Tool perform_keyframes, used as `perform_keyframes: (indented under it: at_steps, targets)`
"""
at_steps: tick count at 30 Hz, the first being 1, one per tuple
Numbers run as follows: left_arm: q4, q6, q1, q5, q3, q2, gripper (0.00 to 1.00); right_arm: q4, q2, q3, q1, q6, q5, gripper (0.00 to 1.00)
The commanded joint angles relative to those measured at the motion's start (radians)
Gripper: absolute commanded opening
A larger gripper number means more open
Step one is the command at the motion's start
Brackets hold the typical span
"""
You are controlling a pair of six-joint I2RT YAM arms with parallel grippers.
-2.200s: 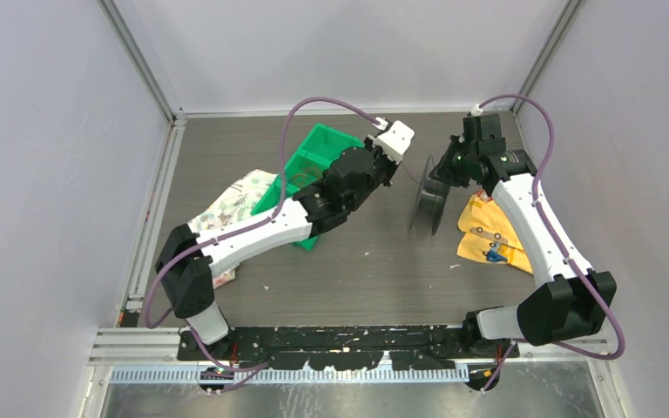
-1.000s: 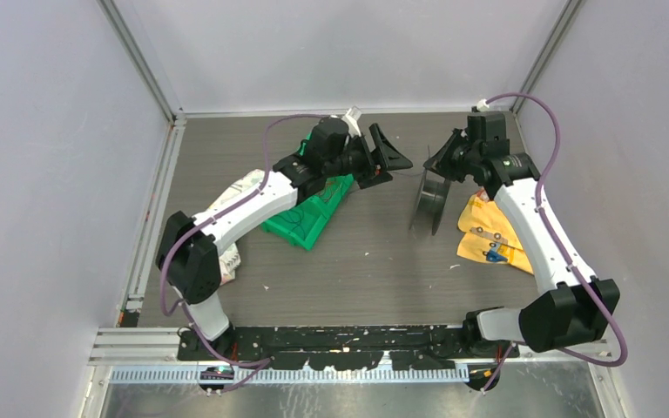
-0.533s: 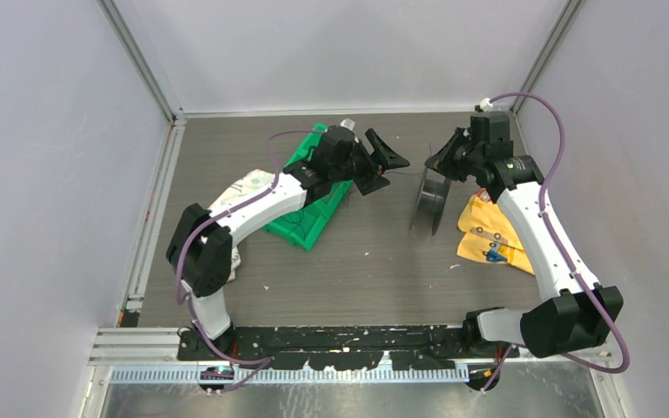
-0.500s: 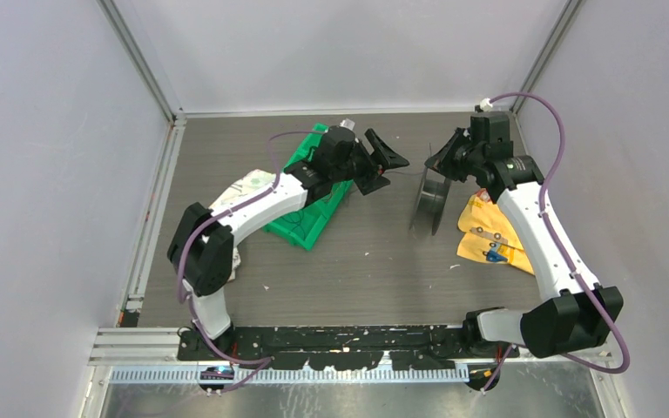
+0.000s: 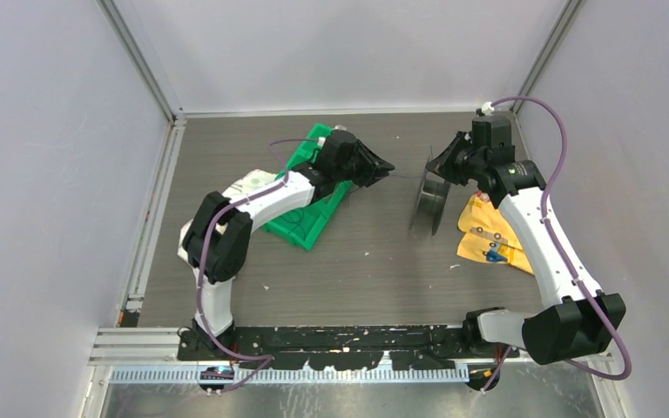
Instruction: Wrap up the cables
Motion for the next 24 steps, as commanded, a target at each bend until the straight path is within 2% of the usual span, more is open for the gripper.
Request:
perform_keyframes:
  at_steps: [1,3,6,8,24]
  targets:
    - [0.067,0.013,0.010,-0.023,0.041,-0.031,0.27,0.025,-0.036,-0.008,0.005,0.000,0.013,0.00]
    - [0.056,0.027,0.009,-0.024,0.039,-0.042,0.29,0.028,-0.033,-0.013,0.004,0.001,0.013,0.01]
    - [0.028,0.061,0.010,-0.036,0.034,-0.065,0.44,0.032,-0.030,-0.014,0.004,-0.001,0.016,0.01]
    - [0.026,0.073,0.011,-0.049,0.020,-0.085,0.48,0.032,-0.028,-0.014,0.004,-0.003,0.018,0.01]
    - [0.045,0.032,0.010,-0.048,-0.061,-0.173,0.47,0.038,-0.022,-0.025,0.004,-0.001,0.022,0.00]
